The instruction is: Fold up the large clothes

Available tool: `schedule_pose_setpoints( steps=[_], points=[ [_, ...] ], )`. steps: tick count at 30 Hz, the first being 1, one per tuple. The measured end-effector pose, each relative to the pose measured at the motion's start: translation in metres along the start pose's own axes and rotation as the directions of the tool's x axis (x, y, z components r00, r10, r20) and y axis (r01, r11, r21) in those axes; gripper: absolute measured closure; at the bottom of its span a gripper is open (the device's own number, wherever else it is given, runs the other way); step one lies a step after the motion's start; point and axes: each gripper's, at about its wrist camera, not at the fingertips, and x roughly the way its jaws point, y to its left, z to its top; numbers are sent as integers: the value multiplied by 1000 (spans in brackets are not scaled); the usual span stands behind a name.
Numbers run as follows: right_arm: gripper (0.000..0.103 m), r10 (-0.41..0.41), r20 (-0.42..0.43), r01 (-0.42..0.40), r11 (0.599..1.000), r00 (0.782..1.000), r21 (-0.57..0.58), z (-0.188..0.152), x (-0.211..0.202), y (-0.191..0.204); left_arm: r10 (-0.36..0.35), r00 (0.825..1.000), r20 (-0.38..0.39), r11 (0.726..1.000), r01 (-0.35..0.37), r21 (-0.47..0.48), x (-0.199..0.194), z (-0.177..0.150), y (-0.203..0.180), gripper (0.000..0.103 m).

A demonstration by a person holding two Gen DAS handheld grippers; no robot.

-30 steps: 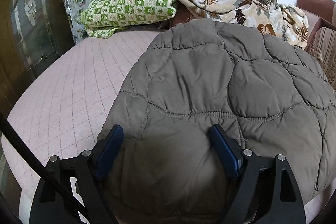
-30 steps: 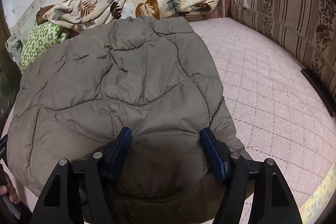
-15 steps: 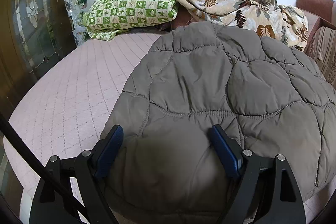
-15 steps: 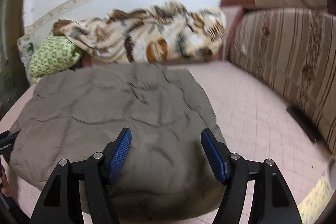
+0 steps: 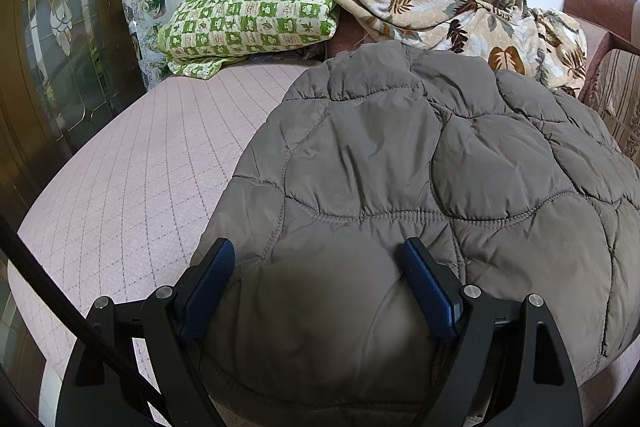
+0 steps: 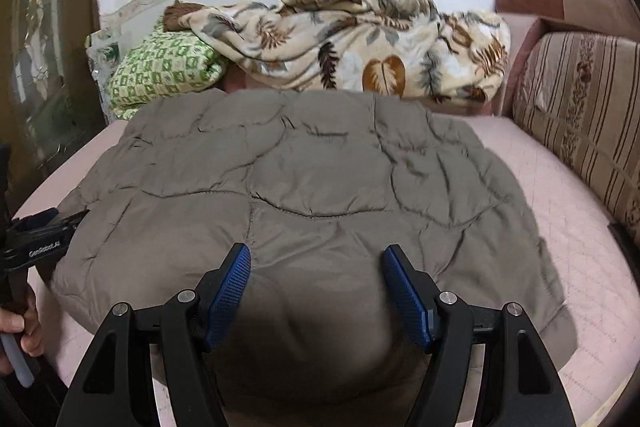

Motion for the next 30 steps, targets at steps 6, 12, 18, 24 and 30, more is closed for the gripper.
schedule_pose_setpoints(
  steps=[6, 12, 18, 24, 30],
  points=[
    [23, 16, -118, -14, 1000, 993, 13, -5, 29, -3, 9, 1000, 0, 1000, -9, 12, 0, 1, -2, 17],
    [23, 27, -84, -25, 999, 996, 28, -7, 21, -6, 1, 1000, 12, 1000, -1, -2, -4, 2, 0, 17],
    [23, 7, 41, -8, 999, 999, 39, -3, -20, -23, -23, 991, 130, 1000, 23, -3, -31, 8, -3, 17],
    [23, -119, 73, 107, 983, 990, 152, -2, -45, -65, -95, 969, 226, 992, 73, 105, -51, 7, -36, 17],
    [23, -189, 26, 179, 960, 982, 216, -17, -61, -95, -156, 974, 161, 978, 130, 161, -38, 0, -57, 17]
  ],
)
